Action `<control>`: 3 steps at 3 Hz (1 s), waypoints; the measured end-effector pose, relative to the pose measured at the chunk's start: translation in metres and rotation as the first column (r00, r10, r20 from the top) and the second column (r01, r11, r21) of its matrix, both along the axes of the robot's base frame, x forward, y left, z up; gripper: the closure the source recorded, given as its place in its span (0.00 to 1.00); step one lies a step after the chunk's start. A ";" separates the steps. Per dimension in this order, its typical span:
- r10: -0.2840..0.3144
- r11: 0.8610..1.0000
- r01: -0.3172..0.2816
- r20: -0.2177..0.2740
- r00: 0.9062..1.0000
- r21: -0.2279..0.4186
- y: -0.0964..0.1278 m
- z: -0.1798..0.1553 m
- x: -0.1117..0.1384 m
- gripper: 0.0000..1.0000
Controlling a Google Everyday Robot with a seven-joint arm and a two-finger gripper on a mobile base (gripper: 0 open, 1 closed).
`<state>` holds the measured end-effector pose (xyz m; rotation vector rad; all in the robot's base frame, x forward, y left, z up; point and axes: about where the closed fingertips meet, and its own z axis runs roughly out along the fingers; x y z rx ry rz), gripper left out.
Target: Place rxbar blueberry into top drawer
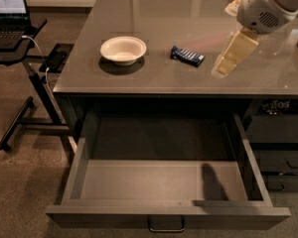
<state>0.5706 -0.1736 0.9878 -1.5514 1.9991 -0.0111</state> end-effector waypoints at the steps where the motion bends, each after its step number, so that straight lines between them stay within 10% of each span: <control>1: -0.046 0.997 0.046 0.008 0.999 0.067 -0.010 -0.019 0.038 0.00; 3: -0.098 0.978 0.107 -0.058 0.994 0.182 -0.014 -0.072 0.116 0.00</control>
Offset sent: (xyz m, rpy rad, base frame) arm 0.1332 -0.0306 -0.0768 0.2104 0.0284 -0.1557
